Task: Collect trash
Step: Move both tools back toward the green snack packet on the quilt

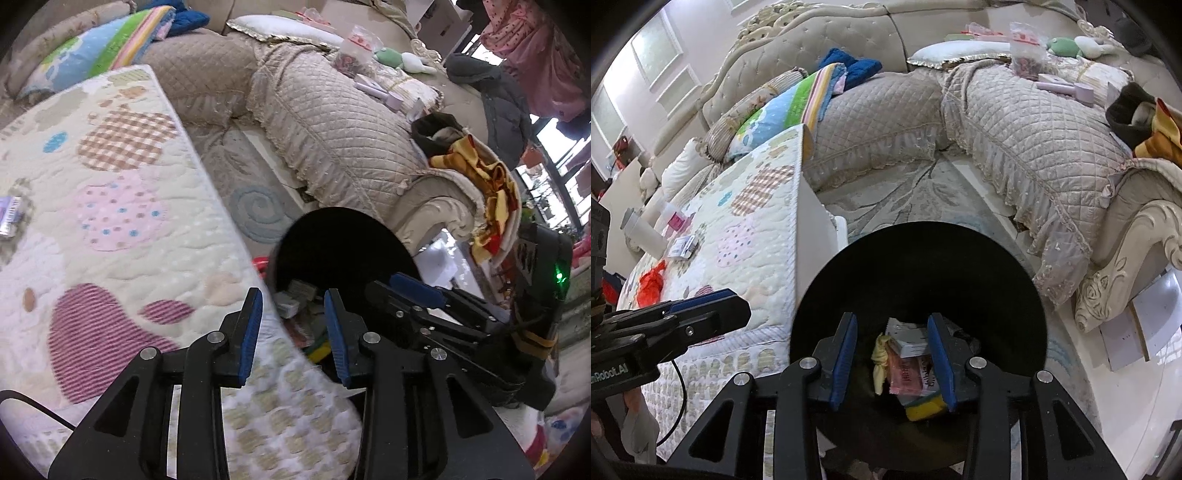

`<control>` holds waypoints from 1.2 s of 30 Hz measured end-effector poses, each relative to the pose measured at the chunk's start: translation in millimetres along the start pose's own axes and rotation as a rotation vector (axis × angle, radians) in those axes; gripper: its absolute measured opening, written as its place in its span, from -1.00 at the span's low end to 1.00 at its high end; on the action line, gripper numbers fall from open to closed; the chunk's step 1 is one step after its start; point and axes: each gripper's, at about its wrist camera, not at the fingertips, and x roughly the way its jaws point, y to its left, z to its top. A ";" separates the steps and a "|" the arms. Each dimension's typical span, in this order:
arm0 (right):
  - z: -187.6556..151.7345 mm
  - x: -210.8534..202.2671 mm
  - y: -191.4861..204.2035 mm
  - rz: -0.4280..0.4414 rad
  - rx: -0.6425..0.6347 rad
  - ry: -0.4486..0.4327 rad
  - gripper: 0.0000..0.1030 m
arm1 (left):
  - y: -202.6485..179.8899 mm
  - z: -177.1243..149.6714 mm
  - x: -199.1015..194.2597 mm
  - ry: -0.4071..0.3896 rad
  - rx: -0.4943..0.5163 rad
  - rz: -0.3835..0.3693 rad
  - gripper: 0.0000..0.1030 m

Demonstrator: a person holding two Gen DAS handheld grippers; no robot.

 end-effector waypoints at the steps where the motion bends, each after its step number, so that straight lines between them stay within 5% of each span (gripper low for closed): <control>1: -0.5 0.4 3.3 0.000 -0.006 0.002 -0.26 | 2.6 -1.2 -2.5 -0.005 0.002 0.012 -0.37; 15: -7.2 7.0 73.5 0.079 -0.122 0.035 -0.20 | 67.6 -34.2 -45.0 -0.035 -0.068 0.127 -0.37; 36: -25.8 41.6 211.5 0.227 -0.354 0.137 -0.19 | 192.8 -134.7 -128.4 -0.014 -0.251 0.279 -0.37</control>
